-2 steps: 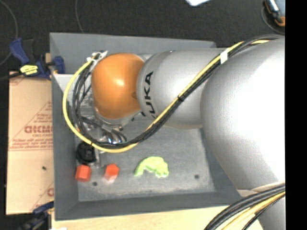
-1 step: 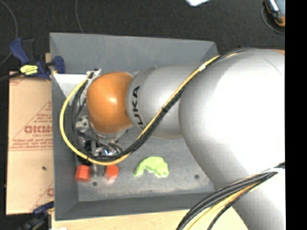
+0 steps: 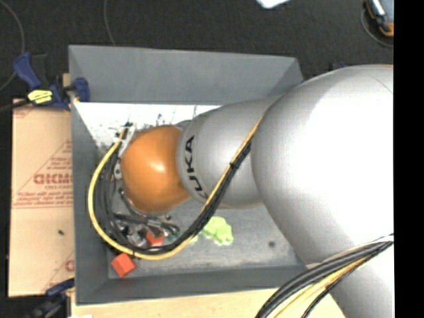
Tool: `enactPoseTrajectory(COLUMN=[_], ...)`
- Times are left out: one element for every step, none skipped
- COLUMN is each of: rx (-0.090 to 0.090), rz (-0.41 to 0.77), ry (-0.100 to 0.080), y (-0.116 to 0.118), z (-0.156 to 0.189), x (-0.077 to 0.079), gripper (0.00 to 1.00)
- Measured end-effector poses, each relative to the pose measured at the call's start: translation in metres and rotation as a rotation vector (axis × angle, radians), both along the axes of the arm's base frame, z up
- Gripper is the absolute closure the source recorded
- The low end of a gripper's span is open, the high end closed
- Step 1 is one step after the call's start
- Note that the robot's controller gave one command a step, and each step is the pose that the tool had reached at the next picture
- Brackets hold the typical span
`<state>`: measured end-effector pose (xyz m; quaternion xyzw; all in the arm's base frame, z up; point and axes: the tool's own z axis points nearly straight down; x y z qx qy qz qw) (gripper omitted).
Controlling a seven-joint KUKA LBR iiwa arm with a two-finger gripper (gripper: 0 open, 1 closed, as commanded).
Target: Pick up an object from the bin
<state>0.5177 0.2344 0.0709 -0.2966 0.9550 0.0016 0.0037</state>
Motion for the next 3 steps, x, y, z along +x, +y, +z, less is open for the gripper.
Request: enactPoseTrajectory(rx=[0.000, -0.002, -0.003], rz=[-0.001, 0.098, 0.517], ry=[0.000, 0.002, -0.007], y=[0.000, -0.030, -0.033], z=[0.000, 0.090, 0.094], x=[0.000, 0.009, 0.025], gripper=[1.00, 1.00, 1.00])
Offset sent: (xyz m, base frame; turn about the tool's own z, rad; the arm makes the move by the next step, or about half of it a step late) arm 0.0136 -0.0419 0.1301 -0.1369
